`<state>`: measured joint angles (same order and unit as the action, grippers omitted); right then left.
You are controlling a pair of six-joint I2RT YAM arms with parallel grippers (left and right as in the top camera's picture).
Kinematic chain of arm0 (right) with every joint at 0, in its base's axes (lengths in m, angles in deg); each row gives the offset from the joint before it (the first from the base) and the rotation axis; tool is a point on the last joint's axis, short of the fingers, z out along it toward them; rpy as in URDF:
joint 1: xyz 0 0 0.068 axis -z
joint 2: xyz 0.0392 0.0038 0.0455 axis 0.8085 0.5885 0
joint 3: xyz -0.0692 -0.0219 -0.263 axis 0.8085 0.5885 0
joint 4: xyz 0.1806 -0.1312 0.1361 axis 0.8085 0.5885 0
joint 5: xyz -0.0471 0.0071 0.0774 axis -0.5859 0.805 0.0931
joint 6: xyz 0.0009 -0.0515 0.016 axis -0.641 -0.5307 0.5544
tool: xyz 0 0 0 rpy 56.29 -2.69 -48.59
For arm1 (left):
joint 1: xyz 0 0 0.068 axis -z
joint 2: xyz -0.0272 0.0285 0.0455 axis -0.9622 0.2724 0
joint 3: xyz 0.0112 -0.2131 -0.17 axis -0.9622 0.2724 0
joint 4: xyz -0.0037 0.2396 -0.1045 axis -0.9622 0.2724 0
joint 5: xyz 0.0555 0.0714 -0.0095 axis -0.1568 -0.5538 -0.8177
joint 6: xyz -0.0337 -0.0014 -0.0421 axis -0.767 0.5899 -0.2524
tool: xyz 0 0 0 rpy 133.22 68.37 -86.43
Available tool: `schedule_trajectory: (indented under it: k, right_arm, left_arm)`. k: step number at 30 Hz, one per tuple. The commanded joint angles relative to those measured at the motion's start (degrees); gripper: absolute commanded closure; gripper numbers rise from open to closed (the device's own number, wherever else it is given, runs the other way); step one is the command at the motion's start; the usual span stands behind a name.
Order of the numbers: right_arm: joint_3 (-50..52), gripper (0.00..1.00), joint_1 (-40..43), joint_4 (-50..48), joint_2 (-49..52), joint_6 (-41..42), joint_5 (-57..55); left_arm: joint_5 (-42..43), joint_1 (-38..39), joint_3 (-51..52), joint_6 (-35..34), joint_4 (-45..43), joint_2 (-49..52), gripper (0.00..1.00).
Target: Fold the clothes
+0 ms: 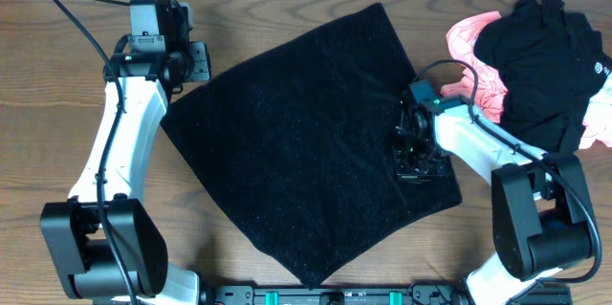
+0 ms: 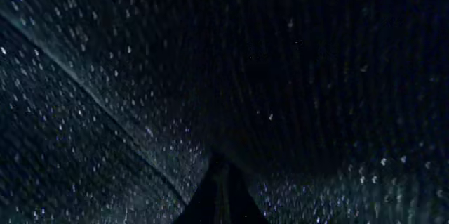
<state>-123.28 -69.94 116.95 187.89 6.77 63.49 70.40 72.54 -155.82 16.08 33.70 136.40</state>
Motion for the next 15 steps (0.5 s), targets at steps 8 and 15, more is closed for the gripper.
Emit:
schedule_trajectory:
  k: [8,15]
  right_arm:
    - [7.52,0.99,-0.35,-20.0,0.5,7.32,-20.94]
    - [7.5,0.99,1.46,-34.6,6.19,7.08,-23.5]
  left_arm:
    - [-0.44,0.11,-0.07,0.5,-0.09,-0.83,0.77]
    - [-0.46,0.11,-0.07,0.5,-0.07,-0.83,0.76]
